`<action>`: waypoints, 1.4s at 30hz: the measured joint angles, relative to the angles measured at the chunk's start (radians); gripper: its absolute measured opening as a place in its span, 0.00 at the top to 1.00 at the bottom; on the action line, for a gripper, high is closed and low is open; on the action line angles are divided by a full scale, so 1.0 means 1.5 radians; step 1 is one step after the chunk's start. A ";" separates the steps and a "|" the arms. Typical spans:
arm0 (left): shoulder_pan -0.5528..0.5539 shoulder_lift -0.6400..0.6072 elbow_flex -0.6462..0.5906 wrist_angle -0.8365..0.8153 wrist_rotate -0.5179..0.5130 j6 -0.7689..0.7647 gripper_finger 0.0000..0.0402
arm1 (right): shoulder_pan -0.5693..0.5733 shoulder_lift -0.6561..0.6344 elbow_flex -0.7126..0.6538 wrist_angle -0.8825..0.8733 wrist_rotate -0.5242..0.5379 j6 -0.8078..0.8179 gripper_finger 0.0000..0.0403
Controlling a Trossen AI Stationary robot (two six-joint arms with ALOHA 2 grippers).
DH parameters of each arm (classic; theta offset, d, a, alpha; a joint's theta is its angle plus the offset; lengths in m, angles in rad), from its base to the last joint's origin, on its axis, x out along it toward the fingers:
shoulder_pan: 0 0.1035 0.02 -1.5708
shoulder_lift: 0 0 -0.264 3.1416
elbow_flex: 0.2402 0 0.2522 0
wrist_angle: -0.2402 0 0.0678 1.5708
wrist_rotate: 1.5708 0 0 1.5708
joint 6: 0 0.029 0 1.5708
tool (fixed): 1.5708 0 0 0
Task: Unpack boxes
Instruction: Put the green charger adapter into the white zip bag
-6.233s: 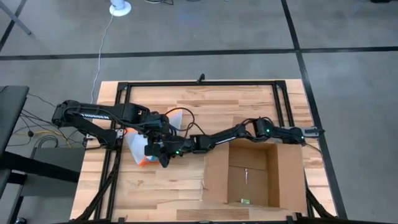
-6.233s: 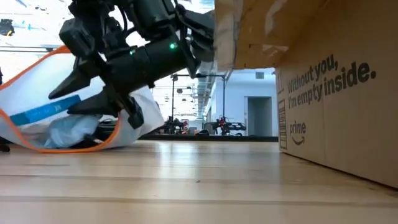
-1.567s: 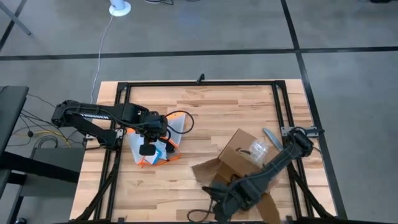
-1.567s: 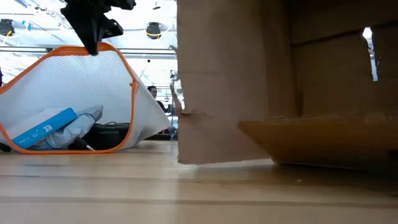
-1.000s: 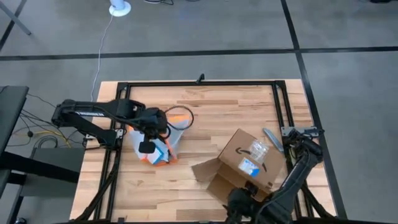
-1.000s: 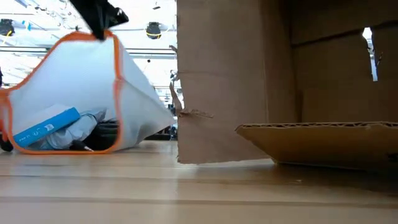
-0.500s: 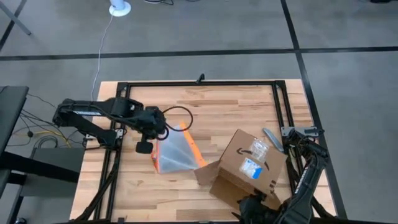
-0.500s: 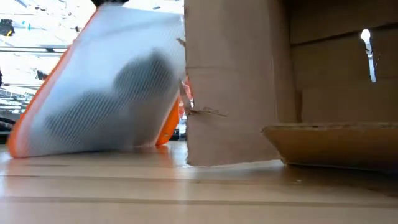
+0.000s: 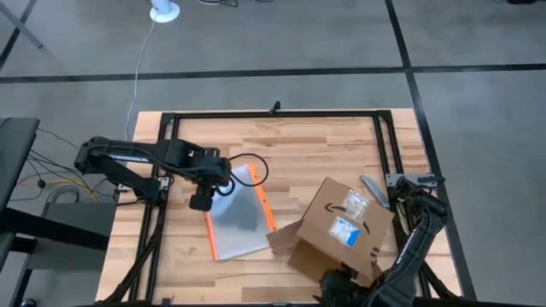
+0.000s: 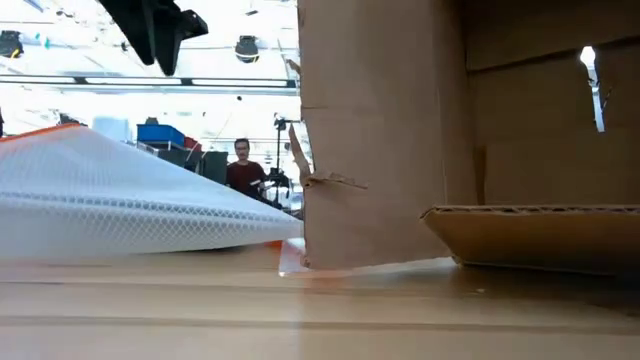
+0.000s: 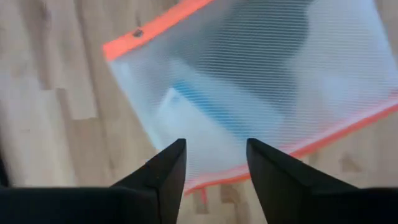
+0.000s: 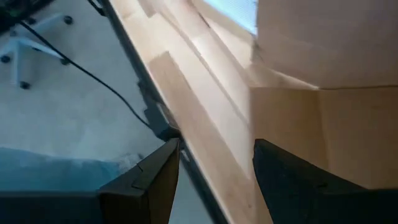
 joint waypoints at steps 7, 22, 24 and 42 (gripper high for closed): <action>0.000 -0.010 0.001 0.009 -0.014 0.015 0.62 | -0.005 -0.001 -0.008 -0.186 -0.011 0.174 0.54; 0.000 -0.010 0.001 0.038 -0.012 0.077 0.62 | -0.130 0.000 -0.229 -0.230 0.060 0.151 0.54; 0.000 -0.010 0.001 0.046 -0.012 0.083 0.62 | -0.147 0.000 -0.246 -0.231 0.061 0.151 0.54; 0.010 -0.010 0.001 0.045 -0.020 0.118 0.62 | -0.002 -0.001 -0.263 0.018 -0.018 0.428 0.54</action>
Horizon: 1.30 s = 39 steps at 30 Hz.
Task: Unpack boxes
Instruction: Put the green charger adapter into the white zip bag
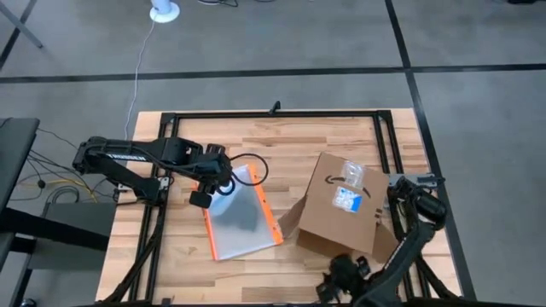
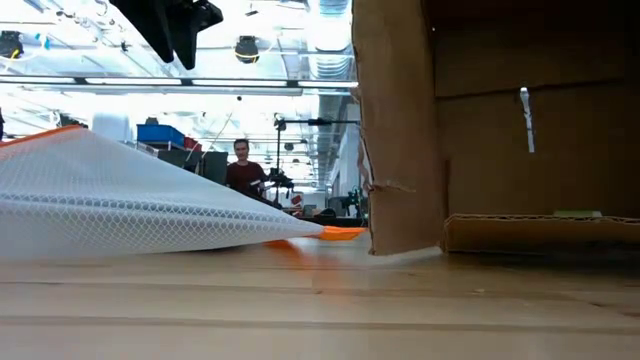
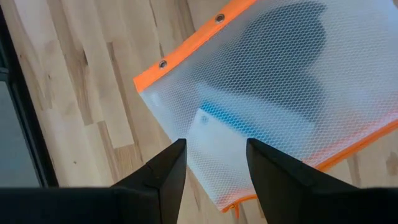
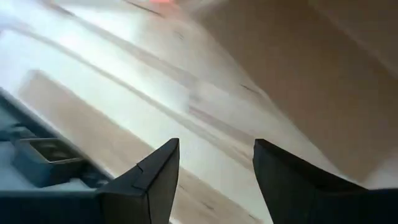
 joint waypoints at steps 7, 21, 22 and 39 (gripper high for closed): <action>0.000 0.000 0.000 0.002 0.000 0.002 0.62 | -0.066 0.001 -0.117 -0.022 0.009 0.064 0.54; 0.002 0.000 0.000 0.000 -0.003 0.010 0.62 | -0.207 0.000 -0.196 -0.159 0.035 0.056 0.54; 0.002 0.000 0.000 0.000 -0.003 0.013 0.62 | -0.215 0.000 -0.206 -0.126 0.045 0.056 0.54; 0.003 -0.001 0.024 0.049 -0.037 0.030 0.62 | -0.318 0.000 -0.238 -0.093 0.092 -0.073 0.54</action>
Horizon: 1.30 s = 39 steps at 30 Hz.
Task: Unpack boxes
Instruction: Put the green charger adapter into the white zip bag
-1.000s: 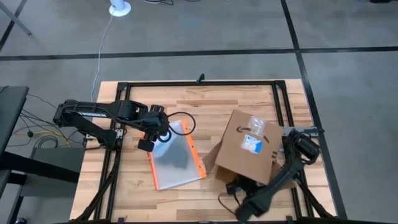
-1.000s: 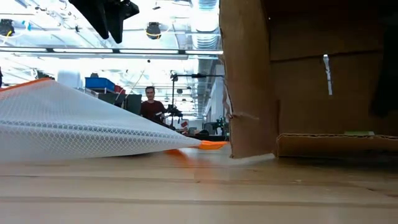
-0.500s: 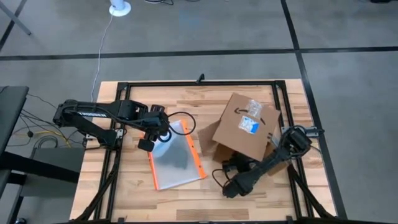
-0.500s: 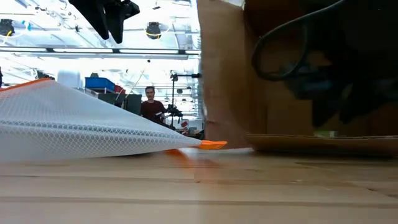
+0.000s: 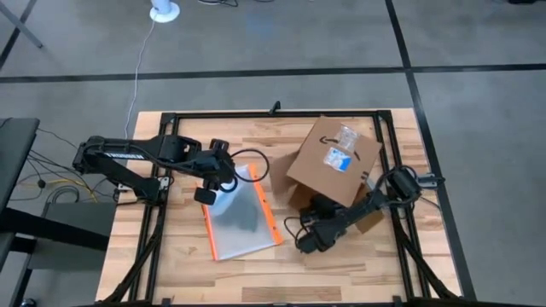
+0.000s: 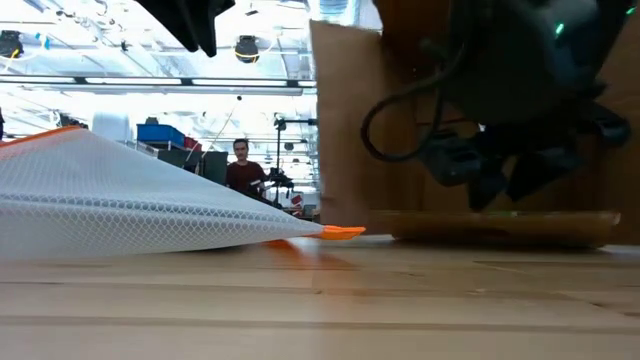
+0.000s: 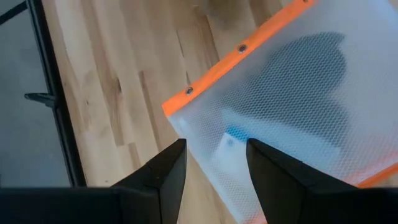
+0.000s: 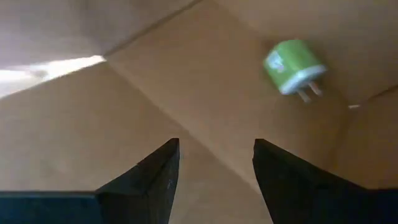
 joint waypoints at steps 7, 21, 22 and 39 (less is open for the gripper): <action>0.000 0.000 0.000 0.000 0.002 -0.024 0.62 | -0.074 0.000 -0.015 -0.014 0.063 0.000 0.54; 0.000 0.001 0.000 0.000 0.003 -0.042 0.62 | -0.176 0.000 -0.109 0.263 0.076 -0.092 0.54; 0.000 0.001 0.000 0.000 0.003 -0.042 0.62 | -0.178 -0.001 -0.114 0.297 0.076 -0.117 0.54; 0.000 0.001 0.000 0.015 0.003 0.007 0.62 | -0.053 -0.001 0.007 0.364 0.002 -0.433 0.54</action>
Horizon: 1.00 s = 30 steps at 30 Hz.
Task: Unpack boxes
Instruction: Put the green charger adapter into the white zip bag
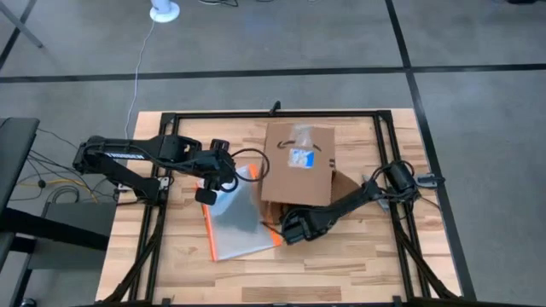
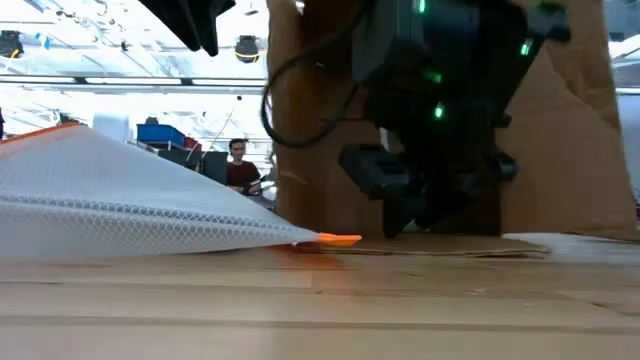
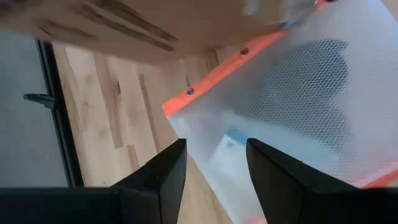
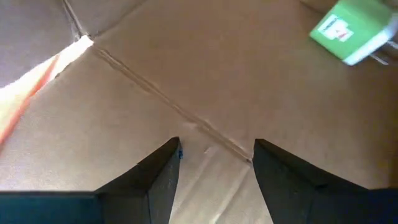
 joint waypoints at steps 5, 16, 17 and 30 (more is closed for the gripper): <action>0.000 0.000 0.000 0.027 0.000 0.011 0.62 | 0.004 -0.009 0.102 -0.127 0.043 -0.094 0.54; -0.054 -0.018 0.000 -0.074 0.002 -0.166 0.62 | 0.080 -0.009 0.336 -0.369 0.091 -0.162 0.54; -0.066 -0.021 0.000 -0.077 0.002 -0.194 0.62 | 0.089 -0.010 0.343 -0.359 0.121 -0.163 0.54; -0.253 -0.062 -0.086 -0.029 -0.053 -0.534 0.62 | 0.004 -0.010 0.273 0.091 0.130 -0.526 0.54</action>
